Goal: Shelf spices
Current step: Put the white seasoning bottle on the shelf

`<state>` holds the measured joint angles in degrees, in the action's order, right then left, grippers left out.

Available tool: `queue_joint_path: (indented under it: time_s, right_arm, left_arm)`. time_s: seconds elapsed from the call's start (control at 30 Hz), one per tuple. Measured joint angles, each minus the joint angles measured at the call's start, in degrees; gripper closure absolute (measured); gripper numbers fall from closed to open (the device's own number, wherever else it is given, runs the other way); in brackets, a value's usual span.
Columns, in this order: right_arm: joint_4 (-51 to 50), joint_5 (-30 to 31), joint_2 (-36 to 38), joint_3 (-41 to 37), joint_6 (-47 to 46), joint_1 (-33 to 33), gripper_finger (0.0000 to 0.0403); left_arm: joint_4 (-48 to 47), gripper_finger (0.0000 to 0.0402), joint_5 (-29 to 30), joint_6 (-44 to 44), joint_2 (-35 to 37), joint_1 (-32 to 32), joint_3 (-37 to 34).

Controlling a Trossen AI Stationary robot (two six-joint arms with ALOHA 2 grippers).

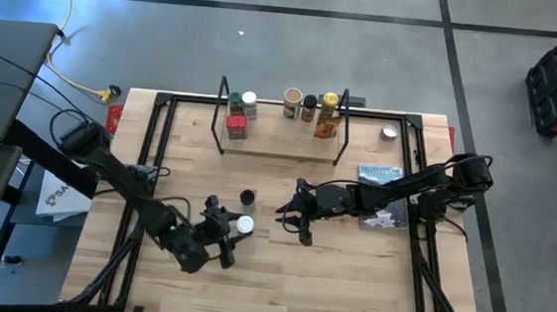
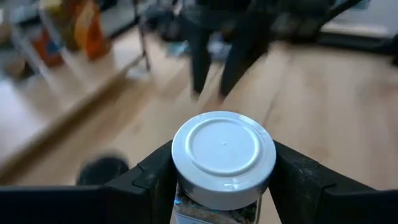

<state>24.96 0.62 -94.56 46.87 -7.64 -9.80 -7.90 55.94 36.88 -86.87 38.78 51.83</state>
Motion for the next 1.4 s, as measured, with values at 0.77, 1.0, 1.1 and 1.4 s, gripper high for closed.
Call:
queue_joint_path:
  time_s: [0.77,1.0,1.1,1.4]
  right_arm:
    - [-0.45,0.0,0.0,-0.02,-0.02,0.0,0.0298]
    - [-1.15,0.0,0.0,-0.02,0.0,0.0,0.0298]
    - [-1.39,0.0,0.0,-0.02,-0.02,-0.02,0.0298]
    - [-2.1,0.0,0.0,-0.02,-0.43,0.0,0.0298]
  left_arm:
    - [13.28,0.0207,-43.75,-45.61,4.58,-54.03,4.59]
    - [17.2,0.0207,-48.3,-44.88,-5.26,-62.74,4.57]
    - [18.24,0.0207,-48.41,-44.47,-8.75,-64.47,4.57]
    - [24.07,0.0207,-48.79,-44.15,-12.82,-67.49,4.79]
